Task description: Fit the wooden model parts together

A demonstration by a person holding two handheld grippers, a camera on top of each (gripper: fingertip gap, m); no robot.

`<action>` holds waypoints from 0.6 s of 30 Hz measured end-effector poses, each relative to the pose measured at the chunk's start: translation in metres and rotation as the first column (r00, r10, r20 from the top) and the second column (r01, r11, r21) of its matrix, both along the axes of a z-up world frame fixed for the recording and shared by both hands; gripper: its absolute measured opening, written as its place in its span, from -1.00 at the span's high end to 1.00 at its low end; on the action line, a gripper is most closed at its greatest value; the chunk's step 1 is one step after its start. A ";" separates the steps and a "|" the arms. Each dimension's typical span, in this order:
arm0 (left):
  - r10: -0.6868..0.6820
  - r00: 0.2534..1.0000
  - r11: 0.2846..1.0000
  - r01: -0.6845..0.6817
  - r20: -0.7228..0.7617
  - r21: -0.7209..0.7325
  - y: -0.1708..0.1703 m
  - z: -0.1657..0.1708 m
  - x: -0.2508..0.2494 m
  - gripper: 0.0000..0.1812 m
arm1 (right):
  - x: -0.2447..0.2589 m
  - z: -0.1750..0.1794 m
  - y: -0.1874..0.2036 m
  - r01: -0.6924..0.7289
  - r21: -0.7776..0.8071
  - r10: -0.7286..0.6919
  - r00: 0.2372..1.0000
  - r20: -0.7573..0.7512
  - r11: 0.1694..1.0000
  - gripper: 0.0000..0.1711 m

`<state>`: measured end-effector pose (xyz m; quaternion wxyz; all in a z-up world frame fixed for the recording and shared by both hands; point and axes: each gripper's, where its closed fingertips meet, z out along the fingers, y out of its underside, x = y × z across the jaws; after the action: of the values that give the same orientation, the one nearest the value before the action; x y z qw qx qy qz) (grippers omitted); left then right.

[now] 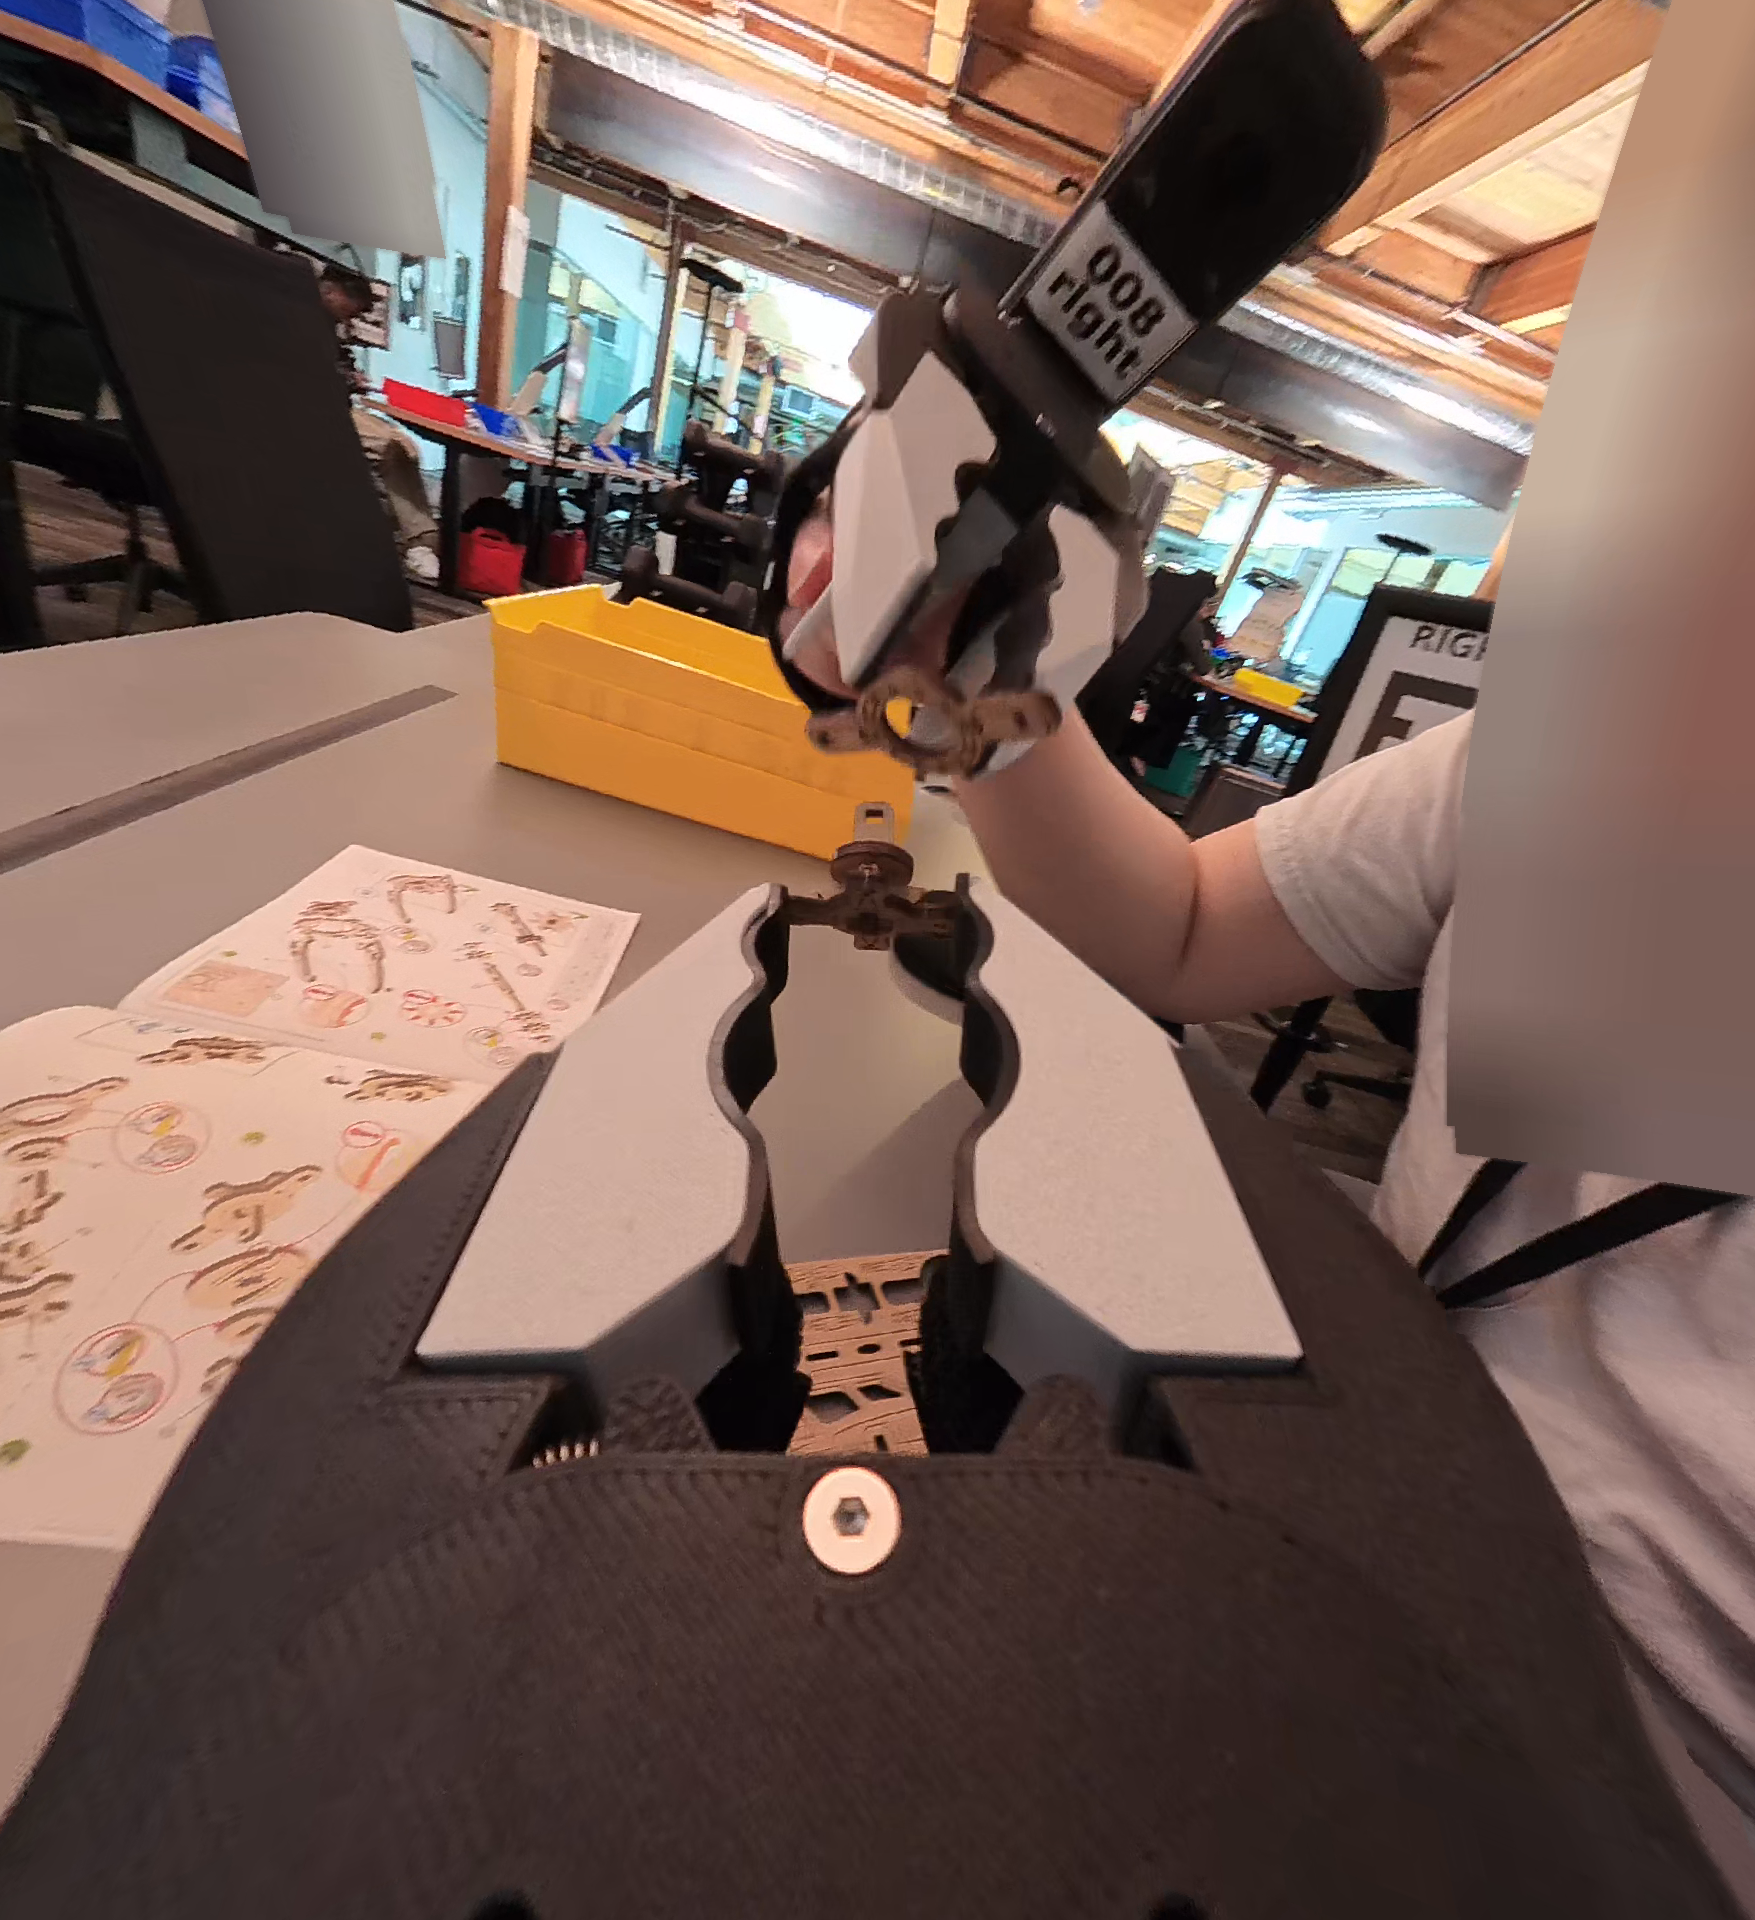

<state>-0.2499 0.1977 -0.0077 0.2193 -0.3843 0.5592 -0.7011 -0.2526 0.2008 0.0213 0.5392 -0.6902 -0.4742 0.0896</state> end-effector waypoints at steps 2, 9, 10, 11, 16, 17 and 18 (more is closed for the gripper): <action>-0.018 1.000 1.000 0.018 0.010 -0.006 -0.002 0.002 -0.002 0.67 | -0.004 -0.003 -0.002 -0.022 -0.006 0.022 1.000 0.005 1.000 0.72; -0.080 0.996 0.997 0.080 0.050 -0.010 -0.012 0.009 -0.009 0.67 | -0.014 -0.004 -0.006 -0.077 -0.007 0.077 0.997 -0.016 0.997 0.72; -0.083 0.995 0.996 0.083 0.052 -0.011 -0.012 0.010 -0.010 0.67 | -0.015 -0.005 -0.006 -0.081 -0.008 0.081 0.997 -0.014 0.997 0.72; -0.086 0.995 0.996 0.087 0.054 -0.013 -0.013 0.010 -0.010 0.67 | -0.016 -0.006 -0.006 -0.084 -0.009 0.084 0.996 -0.009 0.996 0.72; -0.102 0.993 0.995 0.102 0.061 -0.011 -0.015 0.012 -0.012 0.67 | -0.021 -0.010 -0.007 -0.095 -0.011 0.095 0.995 0.014 0.995 0.72; -0.105 0.993 0.994 0.106 0.060 -0.010 -0.015 0.011 -0.013 0.67 | -0.022 -0.011 -0.007 -0.096 -0.011 0.096 0.995 0.017 0.995 0.72; -0.106 0.993 0.994 0.107 0.060 -0.011 -0.015 0.012 -0.013 0.67 | -0.022 -0.010 -0.007 -0.095 -0.009 0.095 0.995 0.017 0.995 0.72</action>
<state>-0.2630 0.1824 0.0039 0.1955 -0.3346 0.5671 -0.7268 -0.2744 0.1940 0.0110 0.5272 -0.6698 -0.5109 0.1109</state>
